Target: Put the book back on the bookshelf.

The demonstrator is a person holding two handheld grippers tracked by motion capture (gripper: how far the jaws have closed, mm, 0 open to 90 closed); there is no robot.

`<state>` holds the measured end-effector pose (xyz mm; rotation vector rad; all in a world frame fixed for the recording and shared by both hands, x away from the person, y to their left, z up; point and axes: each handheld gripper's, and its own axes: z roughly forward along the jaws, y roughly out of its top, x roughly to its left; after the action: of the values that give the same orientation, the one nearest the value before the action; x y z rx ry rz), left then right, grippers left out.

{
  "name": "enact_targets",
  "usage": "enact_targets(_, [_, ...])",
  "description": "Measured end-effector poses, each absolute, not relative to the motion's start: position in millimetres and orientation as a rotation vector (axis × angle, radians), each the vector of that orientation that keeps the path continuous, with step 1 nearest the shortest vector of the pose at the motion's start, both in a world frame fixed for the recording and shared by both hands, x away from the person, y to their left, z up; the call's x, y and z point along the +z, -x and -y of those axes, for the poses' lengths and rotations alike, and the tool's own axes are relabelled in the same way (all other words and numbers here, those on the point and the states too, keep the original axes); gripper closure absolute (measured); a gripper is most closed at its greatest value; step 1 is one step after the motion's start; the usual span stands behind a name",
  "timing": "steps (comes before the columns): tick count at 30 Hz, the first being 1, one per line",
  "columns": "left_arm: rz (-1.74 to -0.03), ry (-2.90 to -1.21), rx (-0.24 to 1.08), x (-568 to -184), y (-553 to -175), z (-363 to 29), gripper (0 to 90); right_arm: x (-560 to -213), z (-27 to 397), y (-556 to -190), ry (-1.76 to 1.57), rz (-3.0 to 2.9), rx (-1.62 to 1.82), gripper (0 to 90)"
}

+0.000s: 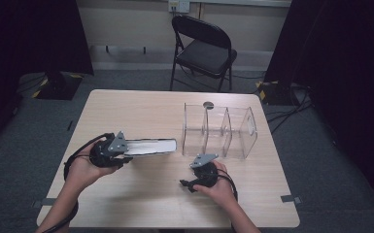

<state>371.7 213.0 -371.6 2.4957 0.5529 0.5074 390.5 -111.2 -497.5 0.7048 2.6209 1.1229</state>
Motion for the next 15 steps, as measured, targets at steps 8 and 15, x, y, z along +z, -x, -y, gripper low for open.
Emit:
enact_targets(8, [-0.574, -2.486, 0.485, -370, -374, -216, 69.7, -499, 112, -390, -0.703, -2.607, 1.147, 23.7])
enact_targets(15, [-0.589, -2.488, 0.45, -367, -382, -218, 69.8, -500, 113, -390, -0.71, -2.596, 1.161, 23.6])
